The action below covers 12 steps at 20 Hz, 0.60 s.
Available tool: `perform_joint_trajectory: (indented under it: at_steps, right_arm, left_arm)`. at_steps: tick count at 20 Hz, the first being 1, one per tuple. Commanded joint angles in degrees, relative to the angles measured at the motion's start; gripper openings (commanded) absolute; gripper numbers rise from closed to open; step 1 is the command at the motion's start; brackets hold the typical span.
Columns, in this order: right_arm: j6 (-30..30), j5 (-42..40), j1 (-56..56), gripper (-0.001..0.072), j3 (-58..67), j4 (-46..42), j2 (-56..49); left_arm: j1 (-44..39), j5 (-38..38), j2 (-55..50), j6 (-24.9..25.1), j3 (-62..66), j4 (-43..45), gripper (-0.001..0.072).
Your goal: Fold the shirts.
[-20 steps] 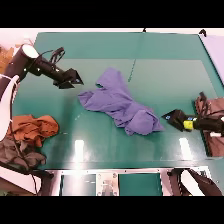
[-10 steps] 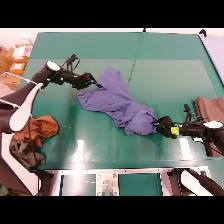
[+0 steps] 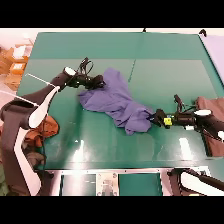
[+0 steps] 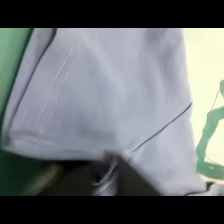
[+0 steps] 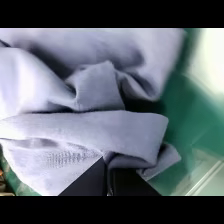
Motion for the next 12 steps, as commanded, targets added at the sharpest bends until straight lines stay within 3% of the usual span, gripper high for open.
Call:
perform_joint_trajectory:
  at_steps: [1, 6, 9, 12]
  right_arm:
    - [-1.03, 0.59, 0.98, 0.0016, 3.58, 0.13, -0.83]
    - [-1.4, 4.74, -1.44, 0.0015, 15.98, 0.0, -0.79]
    - [0.76, 11.63, -3.65, 0.0015, 32.24, -0.09, 0.31]
    - [2.73, 13.16, -5.46, 0.0015, 50.93, -0.09, 3.8]
  left_arm:
    - [-0.15, -1.88, -0.61, 0.07, 3.34, -0.57, 0.0022]
    - [4.09, -17.0, 2.56, -6.05, 17.42, 9.18, 0.002]
    - [5.42, -20.65, 12.85, -9.14, 21.77, 22.21, 0.002]
    - [6.51, -21.99, 26.77, -9.35, 21.77, 26.84, 0.002]
